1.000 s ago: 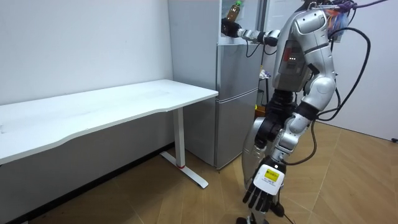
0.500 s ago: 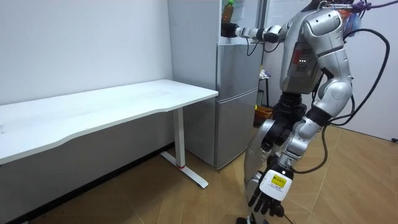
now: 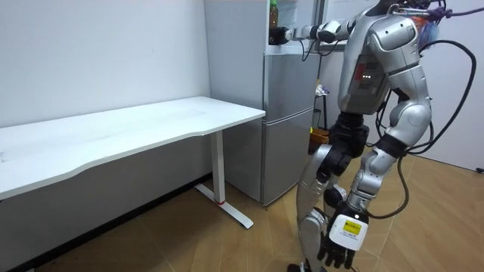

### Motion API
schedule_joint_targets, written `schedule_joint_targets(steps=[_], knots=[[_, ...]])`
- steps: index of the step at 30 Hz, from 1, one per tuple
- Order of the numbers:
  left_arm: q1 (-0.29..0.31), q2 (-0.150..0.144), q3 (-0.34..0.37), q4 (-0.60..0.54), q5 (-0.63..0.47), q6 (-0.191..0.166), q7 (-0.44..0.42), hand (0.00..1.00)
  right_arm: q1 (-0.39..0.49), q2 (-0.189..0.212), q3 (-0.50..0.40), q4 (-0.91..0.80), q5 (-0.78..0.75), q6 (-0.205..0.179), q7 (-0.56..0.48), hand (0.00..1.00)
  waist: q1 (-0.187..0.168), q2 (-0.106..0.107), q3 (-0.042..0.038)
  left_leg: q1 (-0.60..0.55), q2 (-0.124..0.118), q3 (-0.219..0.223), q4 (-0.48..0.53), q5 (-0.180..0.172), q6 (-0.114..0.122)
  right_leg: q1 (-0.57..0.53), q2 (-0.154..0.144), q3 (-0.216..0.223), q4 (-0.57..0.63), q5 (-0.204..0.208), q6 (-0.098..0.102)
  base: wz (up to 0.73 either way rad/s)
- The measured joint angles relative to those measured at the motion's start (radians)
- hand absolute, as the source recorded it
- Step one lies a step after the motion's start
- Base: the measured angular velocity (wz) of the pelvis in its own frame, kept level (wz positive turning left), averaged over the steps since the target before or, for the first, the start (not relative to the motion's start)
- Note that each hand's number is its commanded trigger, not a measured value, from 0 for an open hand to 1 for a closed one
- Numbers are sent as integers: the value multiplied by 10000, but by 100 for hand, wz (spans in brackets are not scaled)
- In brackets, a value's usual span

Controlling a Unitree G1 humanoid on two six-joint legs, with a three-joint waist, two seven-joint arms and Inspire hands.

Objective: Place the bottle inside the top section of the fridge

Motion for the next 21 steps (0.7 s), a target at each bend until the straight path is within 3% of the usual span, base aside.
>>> schedule_joint_targets(steps=[1,2,3,4,5,12,17,21], knots=[[2,0,4,97,0,0,17,0,1,-27,76,11,0,73,-25,80,-4,-50,3,-4,-12,-27,-19,1,-1,13,3,-23,10,-2,1,3],[1,0,5,143,0,1,25,0,1,-74,142,15,0,101,-55,72,-7,-81,0,-14,-17,-40,-19,0,-1,16,4,-31,4,-2,1,4],[-12,1,5,159,1,-1,27,0,0,-138,188,12,-7,117,-85,46,-9,-90,-3,-28,-28,-54,-25,-1,0,16,-1,-42,1,-2,2,4],[-16,1,11,160,1,-6,30,0,-3,-163,214,5,-9,139,-105,6,-9,-91,-3,-37,-33,-60,-30,-1,0,17,-5,-48,-1,-3,4,3],[-16,4,50,162,0,-17,34,0,-5,-181,269,-12,-9,194,-145,0,-9,-90,-3,-44,-36,-63,-36,-1,1,24,-6,-58,-11,-5,7,0],[-200,330,70,161,-424,-16,34,0,-61,-237,583,30,50,9,-704,0,41,31,44,-145,-29,-216,71,-15,-5,96,41,-249,-146,2,5,7],[-454,393,68,-198,-798,-11,39,0,-223,-446,771,-252,-125,-356,-938,0,75,393,68,-647,37,-272,376,-49,-15,-360,100,-244,-99,68,-62,0],[-466,504,67,-468,-799,-11,32,0,-228,-479,769,-444,-373,-523,-1075,0,114,470,68,-831,49,-241,373,5,-9,-564,84,-249,-80,123,-78,-3]])
